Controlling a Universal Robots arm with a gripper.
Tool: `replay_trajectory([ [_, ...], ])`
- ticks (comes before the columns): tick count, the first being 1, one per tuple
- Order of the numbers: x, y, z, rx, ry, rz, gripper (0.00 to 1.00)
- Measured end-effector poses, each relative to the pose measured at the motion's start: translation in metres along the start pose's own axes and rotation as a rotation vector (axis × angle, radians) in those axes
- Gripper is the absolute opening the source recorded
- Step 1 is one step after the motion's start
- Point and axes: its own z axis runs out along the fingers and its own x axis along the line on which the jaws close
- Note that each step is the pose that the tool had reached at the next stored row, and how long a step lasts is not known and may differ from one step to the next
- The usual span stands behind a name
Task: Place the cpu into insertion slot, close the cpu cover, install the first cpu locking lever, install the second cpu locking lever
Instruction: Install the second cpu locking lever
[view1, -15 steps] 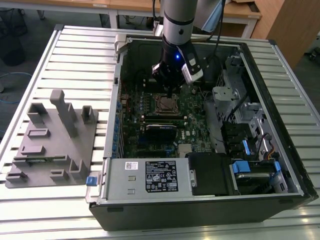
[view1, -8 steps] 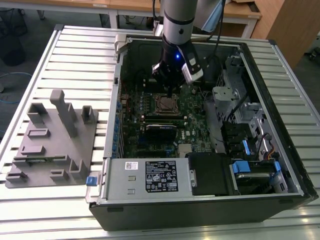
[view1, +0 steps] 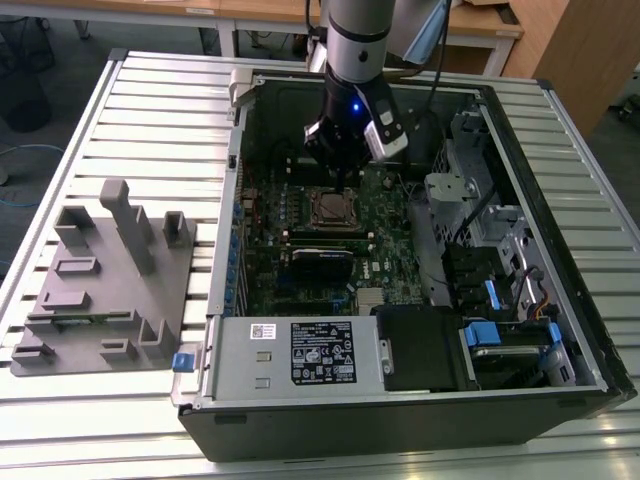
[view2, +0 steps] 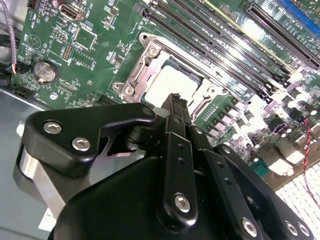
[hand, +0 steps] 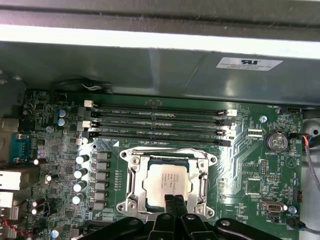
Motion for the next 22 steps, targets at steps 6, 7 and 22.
replay_trajectory([
  [6, 0.0000, 0.0001, -0.0012, -0.0002, -0.0001, 0.000, 0.10],
  [7, 0.0000, 0.0000, -0.0013, -0.0001, 0.0000, 0.000, 0.10],
  [22, 0.0002, -0.0040, -0.0015, 0.0000, 0.0000, 0.000, 0.10],
])
